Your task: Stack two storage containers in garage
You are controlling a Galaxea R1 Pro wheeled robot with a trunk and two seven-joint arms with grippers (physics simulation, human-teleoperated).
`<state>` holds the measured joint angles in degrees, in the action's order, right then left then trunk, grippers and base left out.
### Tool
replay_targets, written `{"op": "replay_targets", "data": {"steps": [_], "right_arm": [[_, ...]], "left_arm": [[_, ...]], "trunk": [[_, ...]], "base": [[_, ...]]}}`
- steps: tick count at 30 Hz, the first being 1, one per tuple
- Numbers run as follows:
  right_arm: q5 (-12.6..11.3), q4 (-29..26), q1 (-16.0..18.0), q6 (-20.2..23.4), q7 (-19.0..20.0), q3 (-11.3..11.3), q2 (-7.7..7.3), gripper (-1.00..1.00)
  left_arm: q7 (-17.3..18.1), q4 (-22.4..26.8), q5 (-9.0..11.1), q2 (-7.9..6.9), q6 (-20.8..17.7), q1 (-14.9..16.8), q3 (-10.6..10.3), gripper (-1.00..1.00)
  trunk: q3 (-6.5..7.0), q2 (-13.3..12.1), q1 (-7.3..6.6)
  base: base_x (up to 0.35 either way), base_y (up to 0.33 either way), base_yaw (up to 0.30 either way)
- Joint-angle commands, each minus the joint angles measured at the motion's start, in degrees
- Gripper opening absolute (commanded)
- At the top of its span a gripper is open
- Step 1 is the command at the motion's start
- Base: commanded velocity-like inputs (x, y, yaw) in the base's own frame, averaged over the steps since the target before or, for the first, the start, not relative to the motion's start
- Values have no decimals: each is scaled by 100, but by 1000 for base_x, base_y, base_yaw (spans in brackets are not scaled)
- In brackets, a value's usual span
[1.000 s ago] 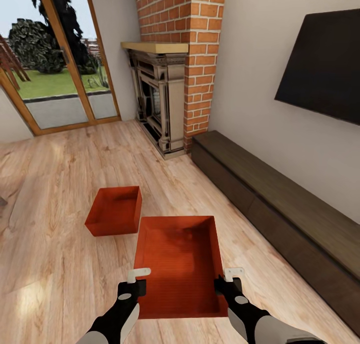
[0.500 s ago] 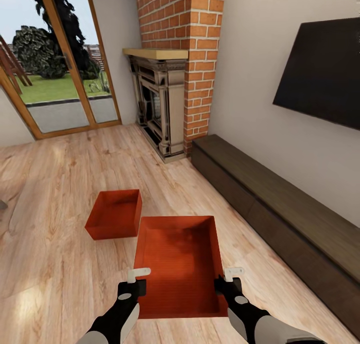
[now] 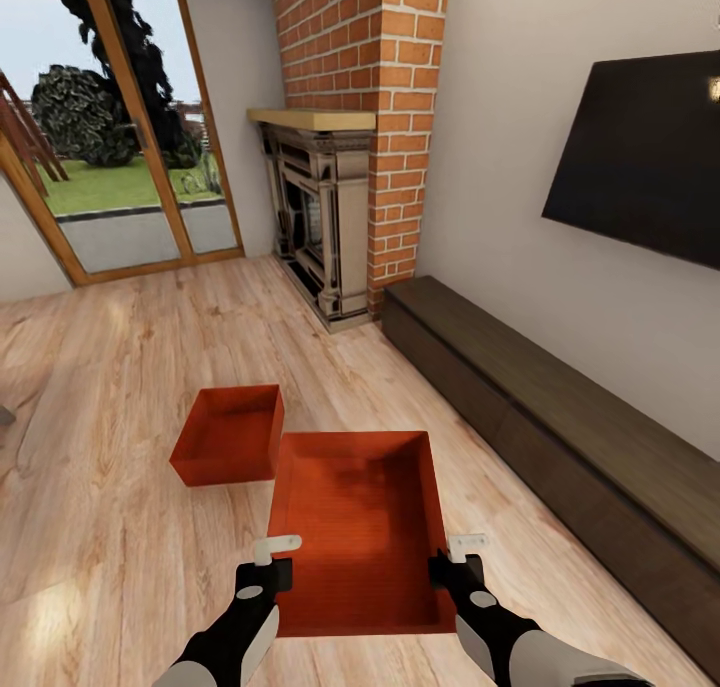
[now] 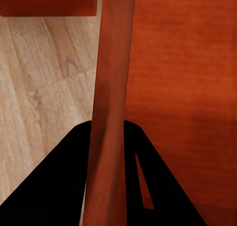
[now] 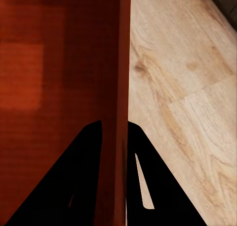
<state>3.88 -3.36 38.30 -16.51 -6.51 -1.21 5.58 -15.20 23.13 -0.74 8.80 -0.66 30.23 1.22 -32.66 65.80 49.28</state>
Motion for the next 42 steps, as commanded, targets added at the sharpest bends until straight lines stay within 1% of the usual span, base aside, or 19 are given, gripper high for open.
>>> {"op": "replay_targets", "data": {"steps": [1, 31, 42], "right_arm": [[-54, 11, 2, -28, -79, 77, -3, -100], [-46, 11, 2, -28, -78, 77, 0, -100], [-49, 17, 2, -20, -79, 77, -3, -100]], "left_arm": [[-44, 16, -58, -1, -13, 6, 88, -100], [-40, 18, -57, -1, -13, 3, 88, -100], [-41, 16, -57, -1, -13, 2, 88, -100]], "trunk": [[5, 3, 0], [282, 3, 0], [299, 3, 0]], "base": [[0, 0, 0], [0, 0, 0], [0, 0, 0]]}}
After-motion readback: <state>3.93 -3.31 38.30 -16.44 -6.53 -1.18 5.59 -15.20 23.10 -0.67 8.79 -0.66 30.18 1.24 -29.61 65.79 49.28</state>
